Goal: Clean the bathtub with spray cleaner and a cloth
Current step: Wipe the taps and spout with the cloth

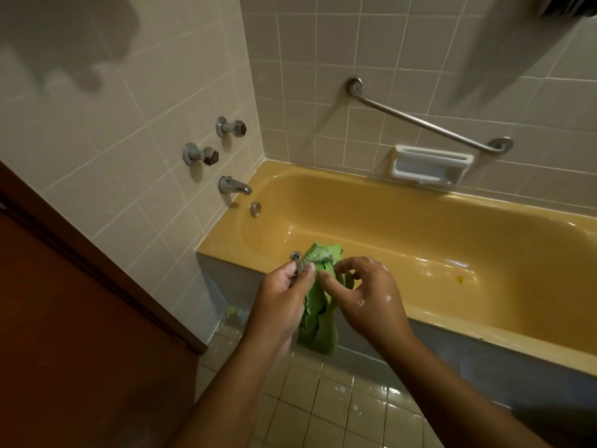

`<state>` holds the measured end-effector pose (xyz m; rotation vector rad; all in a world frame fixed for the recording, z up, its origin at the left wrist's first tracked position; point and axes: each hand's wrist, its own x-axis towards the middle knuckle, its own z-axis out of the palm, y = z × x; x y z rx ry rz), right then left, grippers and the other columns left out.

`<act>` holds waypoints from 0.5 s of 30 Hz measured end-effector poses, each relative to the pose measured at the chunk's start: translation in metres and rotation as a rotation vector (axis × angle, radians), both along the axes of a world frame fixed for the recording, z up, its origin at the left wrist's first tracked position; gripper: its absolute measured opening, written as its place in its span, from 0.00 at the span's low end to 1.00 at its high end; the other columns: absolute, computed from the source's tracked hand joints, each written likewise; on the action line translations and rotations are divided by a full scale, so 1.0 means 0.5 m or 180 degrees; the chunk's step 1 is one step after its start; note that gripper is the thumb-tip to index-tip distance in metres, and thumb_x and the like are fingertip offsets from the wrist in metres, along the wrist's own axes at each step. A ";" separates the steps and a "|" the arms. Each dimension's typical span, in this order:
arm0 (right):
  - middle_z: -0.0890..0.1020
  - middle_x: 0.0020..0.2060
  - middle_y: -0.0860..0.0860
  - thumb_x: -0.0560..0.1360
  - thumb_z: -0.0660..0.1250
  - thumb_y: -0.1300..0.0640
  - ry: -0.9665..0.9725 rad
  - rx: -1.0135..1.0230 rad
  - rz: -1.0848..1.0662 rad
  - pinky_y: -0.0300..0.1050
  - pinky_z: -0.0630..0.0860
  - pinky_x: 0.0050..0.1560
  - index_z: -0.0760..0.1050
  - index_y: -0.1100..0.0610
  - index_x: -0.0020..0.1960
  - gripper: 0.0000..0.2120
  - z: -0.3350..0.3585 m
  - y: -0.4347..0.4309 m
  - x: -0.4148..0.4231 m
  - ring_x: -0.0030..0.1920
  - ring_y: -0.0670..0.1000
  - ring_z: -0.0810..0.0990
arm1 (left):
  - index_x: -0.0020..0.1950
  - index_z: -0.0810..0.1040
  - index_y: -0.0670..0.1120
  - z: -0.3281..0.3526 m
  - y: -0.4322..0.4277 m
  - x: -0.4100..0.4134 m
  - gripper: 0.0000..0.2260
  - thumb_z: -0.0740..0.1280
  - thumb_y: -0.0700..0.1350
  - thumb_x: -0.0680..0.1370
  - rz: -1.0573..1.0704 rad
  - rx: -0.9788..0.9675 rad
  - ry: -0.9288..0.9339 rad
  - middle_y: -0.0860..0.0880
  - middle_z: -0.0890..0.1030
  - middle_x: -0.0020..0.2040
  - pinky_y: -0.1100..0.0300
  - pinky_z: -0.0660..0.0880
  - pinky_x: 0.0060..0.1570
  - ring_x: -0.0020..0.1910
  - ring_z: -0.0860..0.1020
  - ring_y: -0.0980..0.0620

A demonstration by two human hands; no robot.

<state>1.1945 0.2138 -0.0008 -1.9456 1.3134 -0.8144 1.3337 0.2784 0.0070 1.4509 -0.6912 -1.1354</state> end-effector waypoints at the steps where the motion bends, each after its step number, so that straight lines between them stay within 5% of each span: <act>1: 0.81 0.43 0.43 0.74 0.68 0.38 0.0019 0.0000 0.0011 0.48 0.75 0.46 0.83 0.50 0.48 0.16 -0.002 -0.001 0.002 0.49 0.48 0.76 | 0.64 0.80 0.42 -0.001 0.000 0.002 0.12 0.63 0.47 0.86 -0.0021 0.0002 0.0007 0.44 0.87 0.53 0.51 0.82 0.55 0.56 0.85 0.48; 6: 0.84 0.37 0.50 0.80 0.66 0.51 -0.0347 0.0477 0.0105 0.49 0.80 0.39 0.82 0.52 0.46 0.09 -0.011 -0.006 0.000 0.40 0.51 0.81 | 0.66 0.80 0.47 -0.028 -0.004 0.009 0.14 0.65 0.53 0.84 0.0411 0.0203 -0.0157 0.49 0.87 0.55 0.44 0.80 0.62 0.58 0.84 0.50; 10: 0.86 0.46 0.57 0.86 0.61 0.56 -0.2043 0.2012 0.0022 0.53 0.81 0.50 0.76 0.61 0.54 0.09 -0.004 -0.012 -0.018 0.49 0.57 0.84 | 0.66 0.79 0.50 -0.058 0.001 0.032 0.15 0.62 0.55 0.85 0.0964 0.0377 -0.0160 0.50 0.84 0.52 0.54 0.79 0.56 0.52 0.82 0.54; 12: 0.85 0.47 0.60 0.87 0.58 0.55 -0.2579 0.2425 0.0014 0.54 0.81 0.50 0.73 0.63 0.58 0.11 0.008 -0.014 -0.023 0.49 0.58 0.84 | 0.72 0.74 0.50 -0.070 0.003 0.041 0.15 0.61 0.51 0.86 0.1131 0.0565 -0.0126 0.48 0.82 0.60 0.51 0.77 0.61 0.57 0.80 0.52; 15: 0.84 0.43 0.54 0.87 0.59 0.54 -0.2475 0.2338 0.0148 0.52 0.83 0.40 0.74 0.58 0.55 0.09 0.038 -0.016 -0.022 0.43 0.53 0.86 | 0.79 0.65 0.54 -0.063 0.007 0.044 0.23 0.62 0.41 0.85 0.1172 0.0652 -0.0057 0.49 0.75 0.73 0.50 0.71 0.68 0.68 0.75 0.49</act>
